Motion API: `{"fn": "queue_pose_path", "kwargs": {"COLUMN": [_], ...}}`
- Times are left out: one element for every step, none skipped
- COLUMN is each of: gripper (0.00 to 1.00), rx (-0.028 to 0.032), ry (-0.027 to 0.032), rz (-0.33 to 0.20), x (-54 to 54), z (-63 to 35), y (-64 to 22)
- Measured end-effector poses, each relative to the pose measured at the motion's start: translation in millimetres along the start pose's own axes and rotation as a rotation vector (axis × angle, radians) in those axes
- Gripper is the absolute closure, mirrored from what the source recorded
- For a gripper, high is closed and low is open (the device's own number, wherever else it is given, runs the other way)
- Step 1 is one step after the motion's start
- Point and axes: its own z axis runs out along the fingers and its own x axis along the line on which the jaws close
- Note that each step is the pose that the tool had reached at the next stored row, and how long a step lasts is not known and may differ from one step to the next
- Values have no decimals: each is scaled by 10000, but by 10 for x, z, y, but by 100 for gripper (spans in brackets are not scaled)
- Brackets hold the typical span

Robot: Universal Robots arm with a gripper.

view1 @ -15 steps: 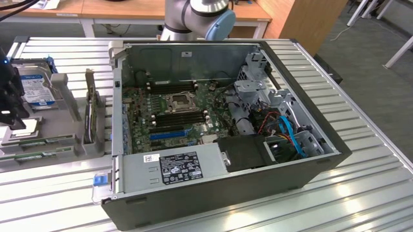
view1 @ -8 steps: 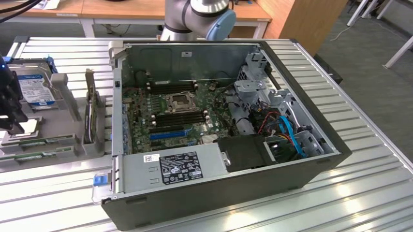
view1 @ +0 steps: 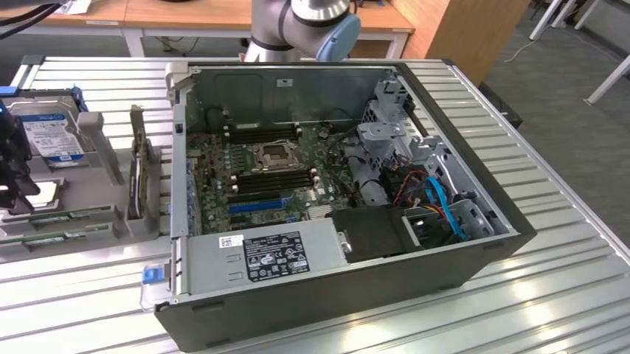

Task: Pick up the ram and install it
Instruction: 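Pick up the ram and move it above insertion slot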

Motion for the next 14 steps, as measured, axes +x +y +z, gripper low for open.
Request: {"fn": "queue_pose_path", "kwargs": {"gripper": [65, 65, 65, 65, 65, 65, 65, 65, 65, 65, 65, 65, 65, 65], "rx": [0, 0, 1, 0, 0, 0, 0, 0, 0, 0, 0, 0, 0, 0], "ry": [0, 0, 0, 0, 0, 0, 0, 0, 0, 0, -1, 0, 0, 0], "rz": [1, 1, 1, 0, 1, 1, 1, 0, 0, 0, 1, 1, 1, 1], "x": [19, 38, 55, 72, 86, 100, 112, 121, 125, 125, 125, 125, 125, 125], "z": [-1, -1, -1, -2, -2, -3, -3, -3, -3, -3, -3, -3, -3, -2], "y": [0, 0, 0, 0, 0, 0, 0, 0, -1, 0, 0, -1, 0, 0]}}
